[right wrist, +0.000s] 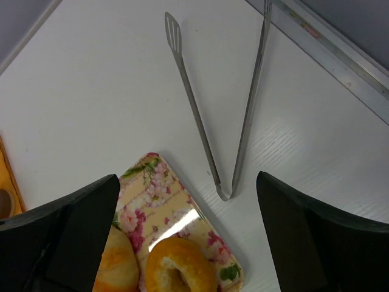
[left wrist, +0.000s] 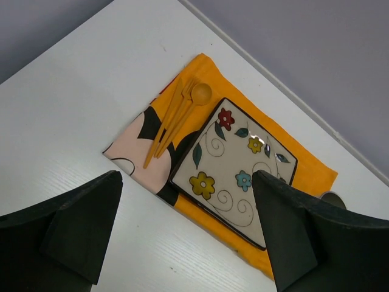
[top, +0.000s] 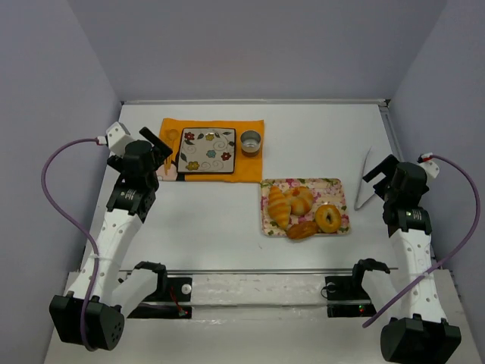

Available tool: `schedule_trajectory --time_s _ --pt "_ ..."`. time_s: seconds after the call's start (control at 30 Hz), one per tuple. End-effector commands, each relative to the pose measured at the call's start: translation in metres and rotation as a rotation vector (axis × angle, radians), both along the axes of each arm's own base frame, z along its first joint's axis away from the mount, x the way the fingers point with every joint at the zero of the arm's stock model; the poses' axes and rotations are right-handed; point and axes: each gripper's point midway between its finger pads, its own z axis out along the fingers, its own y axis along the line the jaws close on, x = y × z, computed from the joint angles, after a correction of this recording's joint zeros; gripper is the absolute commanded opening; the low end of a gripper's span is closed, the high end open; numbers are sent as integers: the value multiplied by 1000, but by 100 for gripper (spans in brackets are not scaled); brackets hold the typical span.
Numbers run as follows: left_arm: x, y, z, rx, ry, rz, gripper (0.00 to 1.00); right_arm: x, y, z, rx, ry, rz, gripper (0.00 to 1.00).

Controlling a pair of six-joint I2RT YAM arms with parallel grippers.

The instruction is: Place the bread

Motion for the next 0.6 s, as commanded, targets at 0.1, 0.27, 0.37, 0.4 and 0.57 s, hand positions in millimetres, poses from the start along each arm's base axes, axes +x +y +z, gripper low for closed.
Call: schedule_trajectory --time_s 0.1,0.27,0.37,0.4,0.57 --pt "5 1 11 -8 -58 2 99 3 0 0 -31 1 24 100" --pt "9 -4 11 -7 -59 -27 99 0 -14 -37 -17 188 -66 100" --pt "10 -6 10 -4 -52 -36 99 9 -8 -55 13 274 -14 100" --pt "10 -5 10 -3 -52 -34 99 9 -8 -62 15 300 -9 100" --pt "9 -5 12 -3 -62 -37 99 24 -13 -84 7 417 3 100"
